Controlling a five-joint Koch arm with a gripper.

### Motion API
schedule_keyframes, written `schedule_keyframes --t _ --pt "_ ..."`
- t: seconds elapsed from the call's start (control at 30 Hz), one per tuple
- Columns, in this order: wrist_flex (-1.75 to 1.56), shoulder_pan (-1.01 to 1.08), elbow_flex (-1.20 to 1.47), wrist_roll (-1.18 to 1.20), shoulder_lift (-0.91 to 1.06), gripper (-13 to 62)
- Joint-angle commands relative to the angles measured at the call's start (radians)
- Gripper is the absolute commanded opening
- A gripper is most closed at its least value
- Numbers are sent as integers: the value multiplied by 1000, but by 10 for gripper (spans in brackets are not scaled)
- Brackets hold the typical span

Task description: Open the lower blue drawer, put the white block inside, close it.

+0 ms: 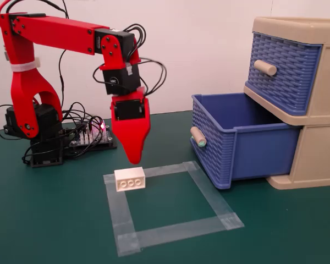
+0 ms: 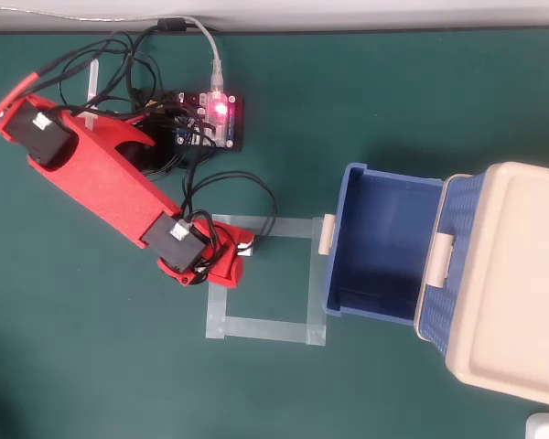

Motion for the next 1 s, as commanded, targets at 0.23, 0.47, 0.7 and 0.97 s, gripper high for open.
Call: schedule_keyframes --t 0.23,0.47,0.7,0.97 --pt "155 -9 106 -103 52 334" --pt "11 -8 160 -104 5 333" --pt "-41 3 160 -104 -72 334" --pt "-64 3 156 -101 -133 333"
